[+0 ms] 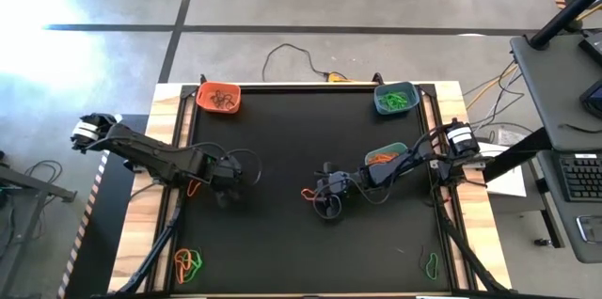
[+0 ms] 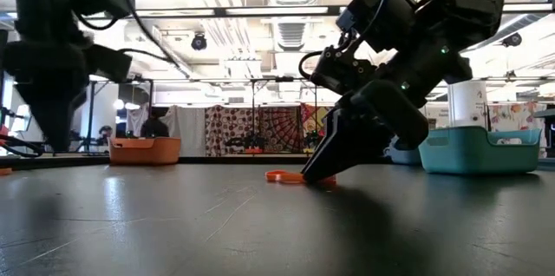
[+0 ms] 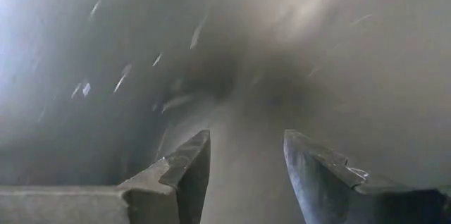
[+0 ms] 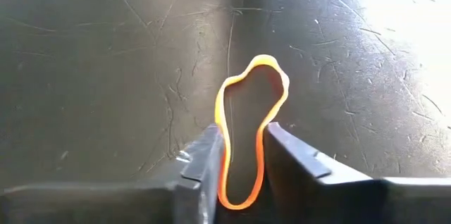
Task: Sort rubber bands into baskets
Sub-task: Put the orange rubber band into the green bin
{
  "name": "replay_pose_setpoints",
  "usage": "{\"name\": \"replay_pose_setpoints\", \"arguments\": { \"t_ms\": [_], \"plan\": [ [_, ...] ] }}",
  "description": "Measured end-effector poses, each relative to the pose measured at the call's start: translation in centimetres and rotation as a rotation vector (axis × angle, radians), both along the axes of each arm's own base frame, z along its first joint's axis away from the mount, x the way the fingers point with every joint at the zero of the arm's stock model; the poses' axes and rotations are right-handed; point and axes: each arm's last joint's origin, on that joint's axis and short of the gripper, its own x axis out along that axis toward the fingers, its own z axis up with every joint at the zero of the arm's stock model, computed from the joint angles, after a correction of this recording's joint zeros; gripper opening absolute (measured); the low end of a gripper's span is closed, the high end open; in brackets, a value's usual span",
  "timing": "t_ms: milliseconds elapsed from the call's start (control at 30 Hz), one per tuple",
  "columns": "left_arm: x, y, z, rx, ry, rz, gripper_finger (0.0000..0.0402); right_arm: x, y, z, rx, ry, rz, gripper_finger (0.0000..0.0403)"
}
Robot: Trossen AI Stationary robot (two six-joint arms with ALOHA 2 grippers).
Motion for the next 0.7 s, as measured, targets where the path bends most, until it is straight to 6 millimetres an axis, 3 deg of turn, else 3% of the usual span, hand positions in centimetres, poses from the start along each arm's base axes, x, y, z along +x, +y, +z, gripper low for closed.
{"name": "replay_pose_setpoints", "arguments": {
  "t_ms": [233,400,700],
  "plan": [
    [-0.5,0.0,0.6,-0.044,0.064,0.131,0.0166,-0.3,-0.1,2.0,0.040,-0.012,-0.032,0.0015],
    [1.0,-0.2,2.7,-0.019,-0.023,0.092,0.0166,-1.1,-0.4,4.8,0.041,-0.037,-0.027,0.0010],
    [2.3,-0.3,5.3,0.001,-0.121,0.137,0.0166,-4.0,-1.9,12.6,-0.142,0.049,-0.025,0.0009]
  ]
}}
